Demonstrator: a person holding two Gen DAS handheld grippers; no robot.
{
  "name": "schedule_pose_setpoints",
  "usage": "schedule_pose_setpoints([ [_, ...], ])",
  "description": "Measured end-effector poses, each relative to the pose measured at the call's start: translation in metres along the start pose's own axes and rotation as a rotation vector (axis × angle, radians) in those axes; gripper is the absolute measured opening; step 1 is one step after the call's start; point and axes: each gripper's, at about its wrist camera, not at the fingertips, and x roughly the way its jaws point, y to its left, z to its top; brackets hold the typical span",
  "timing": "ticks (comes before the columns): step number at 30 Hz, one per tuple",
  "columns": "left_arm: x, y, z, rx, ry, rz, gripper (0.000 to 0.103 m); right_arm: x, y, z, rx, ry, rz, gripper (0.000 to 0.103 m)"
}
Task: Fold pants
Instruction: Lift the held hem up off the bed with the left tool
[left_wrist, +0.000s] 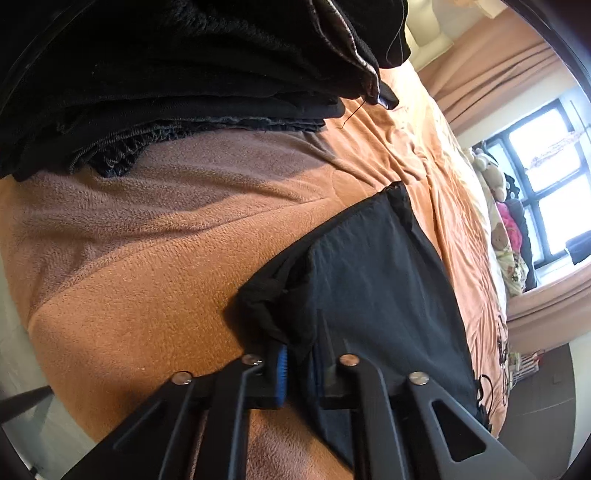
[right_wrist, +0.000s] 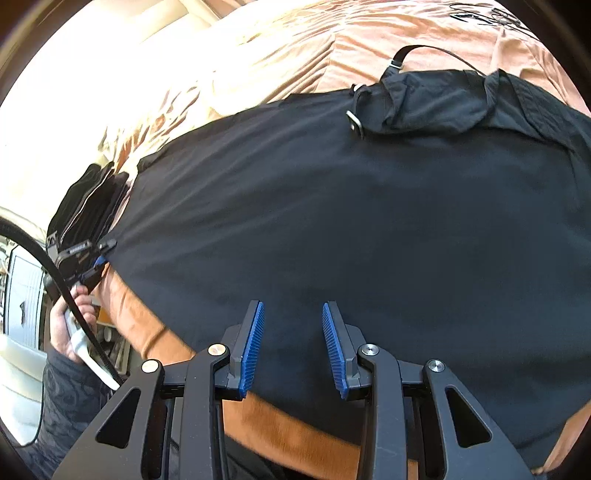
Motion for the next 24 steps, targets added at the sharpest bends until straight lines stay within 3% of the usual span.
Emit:
schedule_pose_setpoints([
  [2, -0.004, -0.005, -0.001, 0.017, -0.016, -0.004, 0.005, 0.006, -0.004, 0.007, 0.014, 0.005, -0.014, 0.019],
  [5, -0.013, -0.009, 0.0, 0.018, -0.036, -0.029, 0.004, 0.013, -0.007, 0.016, 0.023, -0.002, -0.033, 0.013],
  [17, -0.028, -0.03, 0.009, 0.053, -0.067, -0.076, 0.004, 0.03, -0.013, 0.073, 0.042, -0.056, -0.109, 0.013],
  [24, -0.05, -0.05, 0.014, 0.077, -0.1, -0.163, 0.004, 0.037, -0.016, 0.079, 0.064, -0.045, -0.111, 0.013],
])
